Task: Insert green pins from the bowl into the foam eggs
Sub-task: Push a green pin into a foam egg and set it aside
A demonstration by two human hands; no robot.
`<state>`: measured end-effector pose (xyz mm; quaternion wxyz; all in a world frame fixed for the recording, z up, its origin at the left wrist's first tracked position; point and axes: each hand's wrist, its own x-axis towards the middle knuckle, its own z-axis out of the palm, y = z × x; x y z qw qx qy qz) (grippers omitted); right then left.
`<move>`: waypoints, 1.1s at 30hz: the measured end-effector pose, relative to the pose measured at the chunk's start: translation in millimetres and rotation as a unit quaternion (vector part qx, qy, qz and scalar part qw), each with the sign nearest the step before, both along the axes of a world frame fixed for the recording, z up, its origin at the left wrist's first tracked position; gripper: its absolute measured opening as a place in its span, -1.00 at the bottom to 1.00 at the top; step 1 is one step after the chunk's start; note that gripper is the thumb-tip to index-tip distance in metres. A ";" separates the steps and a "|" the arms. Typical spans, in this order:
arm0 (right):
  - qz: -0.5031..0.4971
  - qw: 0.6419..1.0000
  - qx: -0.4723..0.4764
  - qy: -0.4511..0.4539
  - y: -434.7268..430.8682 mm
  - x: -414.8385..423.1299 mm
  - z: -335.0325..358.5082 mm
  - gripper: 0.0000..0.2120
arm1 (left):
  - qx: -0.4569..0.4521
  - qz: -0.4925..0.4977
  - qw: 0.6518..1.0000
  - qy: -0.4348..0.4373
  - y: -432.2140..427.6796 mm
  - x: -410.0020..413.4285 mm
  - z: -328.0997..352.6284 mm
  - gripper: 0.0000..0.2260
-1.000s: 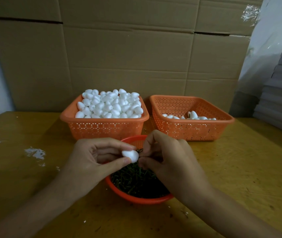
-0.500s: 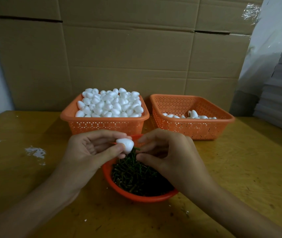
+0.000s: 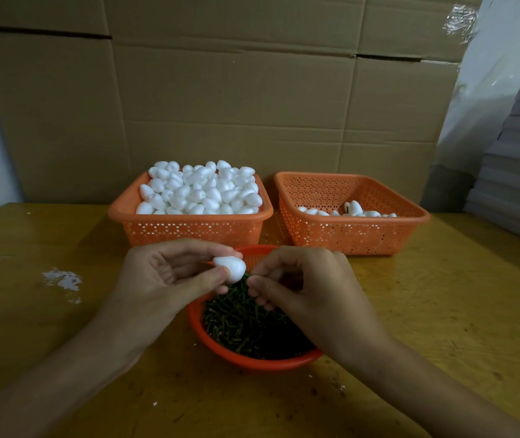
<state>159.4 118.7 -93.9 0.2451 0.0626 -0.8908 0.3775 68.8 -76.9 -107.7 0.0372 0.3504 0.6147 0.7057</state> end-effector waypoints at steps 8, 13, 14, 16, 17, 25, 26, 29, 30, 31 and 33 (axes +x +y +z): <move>0.020 0.998 0.044 -0.037 0.0 -0.8 -0.5 -0.96 | -0.006 -0.009 0.999 0.048 0.2 5.7 0.6 -0.67; 0.046 0.997 0.053 -0.043 0.2 0.2 -0.9 -0.98 | -0.025 -0.015 0.995 0.090 1.1 9.7 0.8 -0.78; 0.047 0.997 0.052 -0.042 0.6 0.3 -0.9 -0.98 | -0.027 -0.014 0.995 0.093 1.0 9.6 0.9 -0.78; 0.051 0.997 0.053 -0.038 0.8 0.5 -1.2 -0.97 | -0.032 -0.015 0.994 0.100 0.5 9.4 1.4 -0.78; 0.052 0.996 0.056 -0.036 0.6 0.5 -1.3 -0.96 | -0.035 -0.016 0.994 0.104 0.0 9.1 1.6 -0.78; 0.055 0.996 0.067 -0.017 1.0 -0.5 -1.7 -0.95 | -0.041 -0.029 0.992 0.114 -1.0 7.1 2.1 -0.79; 0.055 0.996 0.067 -0.016 1.1 -0.5 -2.0 -0.95 | -0.042 -0.031 0.992 0.114 -1.3 6.8 2.1 -0.79; 0.057 0.996 0.068 -0.016 1.4 -0.4 -3.1 -0.95 | -0.043 -0.034 0.992 0.111 -1.4 6.7 2.4 -0.79; 0.058 0.996 0.068 -0.015 1.6 -0.3 -3.3 -0.96 | -0.044 -0.032 0.992 0.110 -1.2 6.9 2.5 -0.79; 0.058 0.996 0.069 -0.014 1.8 -0.2 -3.5 -0.96 | -0.044 -0.031 0.993 0.109 -1.0 7.1 2.6 -0.79; 0.059 0.996 0.068 -0.015 2.2 -0.2 -3.8 -0.95 | -0.040 -0.031 0.993 0.104 -1.0 7.0 2.8 -0.79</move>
